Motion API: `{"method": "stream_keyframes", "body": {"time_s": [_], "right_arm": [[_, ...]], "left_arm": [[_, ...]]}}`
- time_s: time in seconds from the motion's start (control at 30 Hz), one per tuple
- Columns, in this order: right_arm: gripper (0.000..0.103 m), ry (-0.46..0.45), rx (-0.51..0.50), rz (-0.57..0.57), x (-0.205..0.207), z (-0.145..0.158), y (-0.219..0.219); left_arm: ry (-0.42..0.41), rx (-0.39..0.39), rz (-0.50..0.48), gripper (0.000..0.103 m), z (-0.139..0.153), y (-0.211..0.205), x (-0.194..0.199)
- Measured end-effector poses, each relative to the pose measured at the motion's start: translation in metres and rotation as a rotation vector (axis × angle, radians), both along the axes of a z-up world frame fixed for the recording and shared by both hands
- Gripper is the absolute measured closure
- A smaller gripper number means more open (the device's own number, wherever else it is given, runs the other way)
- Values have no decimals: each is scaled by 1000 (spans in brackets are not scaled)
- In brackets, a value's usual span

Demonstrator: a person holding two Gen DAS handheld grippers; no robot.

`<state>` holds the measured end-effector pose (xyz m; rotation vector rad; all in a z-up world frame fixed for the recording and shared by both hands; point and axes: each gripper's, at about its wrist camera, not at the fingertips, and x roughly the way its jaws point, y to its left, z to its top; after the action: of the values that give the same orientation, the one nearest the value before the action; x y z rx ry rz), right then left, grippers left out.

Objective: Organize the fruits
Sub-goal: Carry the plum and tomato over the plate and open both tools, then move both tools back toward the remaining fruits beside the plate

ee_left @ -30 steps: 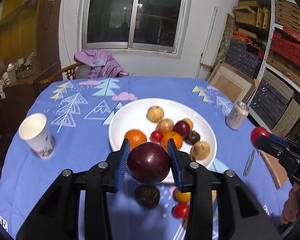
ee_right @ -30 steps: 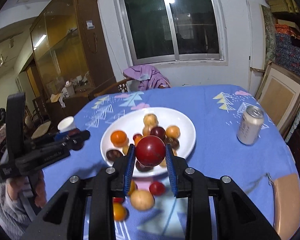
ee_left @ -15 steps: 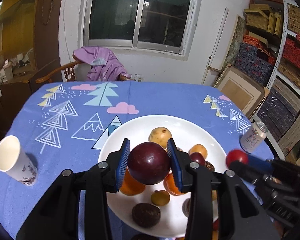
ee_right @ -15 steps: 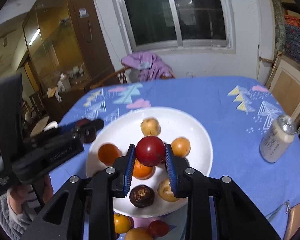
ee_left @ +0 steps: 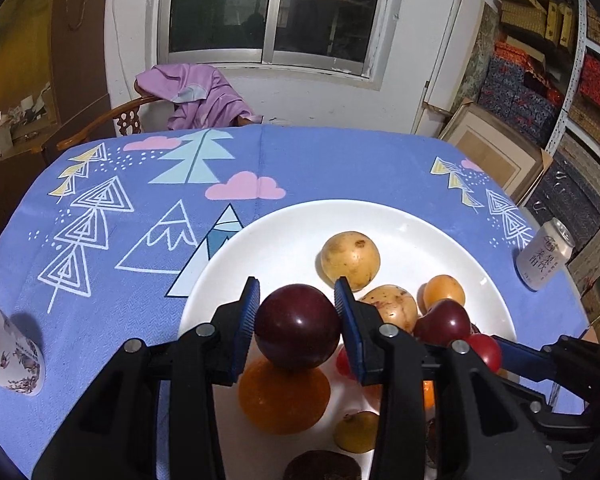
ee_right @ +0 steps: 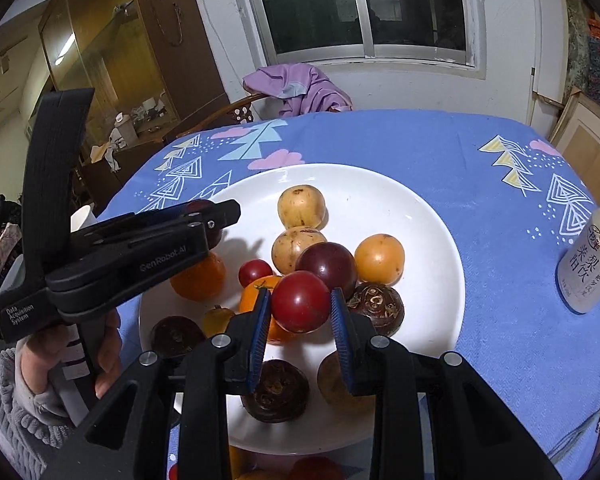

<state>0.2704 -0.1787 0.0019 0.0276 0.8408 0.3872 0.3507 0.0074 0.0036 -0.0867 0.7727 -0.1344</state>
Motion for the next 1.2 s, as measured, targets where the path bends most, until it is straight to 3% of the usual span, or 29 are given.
{"method": "stream_keyframes", "body": {"time_s": [0.1,0.17,0.2,0.33,0.47,0.57,0.7,0.97,1.2], "right_arm": [[70,8,-3,2,1,-1,0],[70,3,-10,1,0,0,1],[70,1,-8,3,0,1,1],[66,-18,-13,-2,-2,7,-1],[63,-45,-5,-5,-6,16,-5],[56,-75,0,-15,-10,25,-8],[55,-95,8,-20,-14,35,-9],[48,-127,33,-18,-65,56,-16],[46,-139,49,-45,-131,39,-36]], "left_arm": [[0,3,-2,62,-2,-2,0],[-6,3,5,45,-2,-1,-1],[-13,7,9,43,-2,-2,-2],[-19,11,5,43,0,-3,-4],[-43,2,28,31,7,2,-9],[-67,-11,36,31,16,6,-15],[-100,-12,50,31,25,6,-31],[-108,81,86,29,31,6,-98],[-144,100,155,21,27,21,-191]]}}
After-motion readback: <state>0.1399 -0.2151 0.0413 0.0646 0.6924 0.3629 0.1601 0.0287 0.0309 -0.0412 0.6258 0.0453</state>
